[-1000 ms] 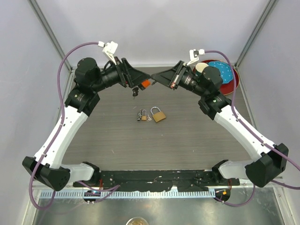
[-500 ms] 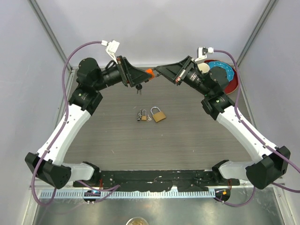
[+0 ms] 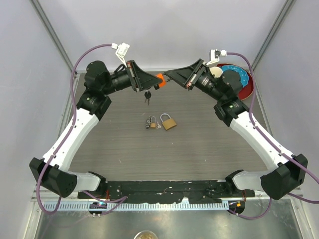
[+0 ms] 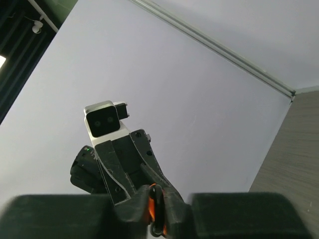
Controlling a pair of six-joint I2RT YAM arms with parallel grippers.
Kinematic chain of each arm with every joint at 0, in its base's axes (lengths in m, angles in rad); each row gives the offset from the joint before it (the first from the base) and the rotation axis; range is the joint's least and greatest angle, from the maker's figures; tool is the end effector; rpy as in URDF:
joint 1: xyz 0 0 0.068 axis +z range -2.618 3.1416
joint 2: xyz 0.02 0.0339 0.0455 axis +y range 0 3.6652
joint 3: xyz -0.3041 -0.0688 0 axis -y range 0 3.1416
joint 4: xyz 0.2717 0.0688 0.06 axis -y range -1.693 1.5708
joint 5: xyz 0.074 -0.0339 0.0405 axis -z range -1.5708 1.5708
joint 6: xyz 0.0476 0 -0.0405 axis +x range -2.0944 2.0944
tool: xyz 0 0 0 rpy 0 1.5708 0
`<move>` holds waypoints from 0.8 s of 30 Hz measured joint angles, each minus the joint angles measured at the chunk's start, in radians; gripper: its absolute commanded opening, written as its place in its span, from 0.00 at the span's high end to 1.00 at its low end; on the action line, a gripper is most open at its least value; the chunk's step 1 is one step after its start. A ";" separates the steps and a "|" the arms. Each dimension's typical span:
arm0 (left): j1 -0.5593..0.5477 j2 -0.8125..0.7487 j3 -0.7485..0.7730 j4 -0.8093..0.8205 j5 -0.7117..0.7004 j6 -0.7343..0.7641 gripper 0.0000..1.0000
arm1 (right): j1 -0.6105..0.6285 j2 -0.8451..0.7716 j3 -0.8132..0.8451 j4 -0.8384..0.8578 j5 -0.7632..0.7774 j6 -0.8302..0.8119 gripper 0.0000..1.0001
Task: Lock with the key
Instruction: Lock the lock.
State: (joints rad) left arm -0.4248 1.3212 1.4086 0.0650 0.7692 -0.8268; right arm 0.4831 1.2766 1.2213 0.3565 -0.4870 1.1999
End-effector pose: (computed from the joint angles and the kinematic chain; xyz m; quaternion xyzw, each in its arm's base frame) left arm 0.2754 -0.1609 0.5081 0.1585 0.6483 -0.6101 0.4270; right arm 0.2706 0.1671 0.4839 0.0201 0.6070 0.6779 0.4141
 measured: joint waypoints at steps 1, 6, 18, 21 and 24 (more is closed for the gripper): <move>0.000 0.001 0.000 -0.010 0.000 -0.002 1.00 | 0.000 0.000 0.006 -0.021 -0.002 -0.024 0.54; 0.000 0.016 0.000 -0.056 0.012 -0.011 1.00 | -0.012 -0.002 0.034 -0.138 -0.017 -0.145 0.40; 0.009 0.023 0.000 -0.051 0.092 -0.101 1.00 | -0.119 -0.002 0.035 -0.168 -0.177 -0.225 0.49; 0.012 0.024 -0.001 -0.037 0.114 -0.117 1.00 | -0.124 0.010 0.056 -0.153 -0.253 -0.230 0.52; 0.014 0.027 0.000 -0.025 0.136 -0.129 1.00 | -0.124 0.026 0.089 -0.148 -0.327 -0.240 0.57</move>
State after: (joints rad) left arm -0.4110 1.3487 1.4082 0.0399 0.9054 -0.9554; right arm 0.3588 1.3022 1.3098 0.2085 -0.8143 0.9600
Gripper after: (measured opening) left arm 0.291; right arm 0.475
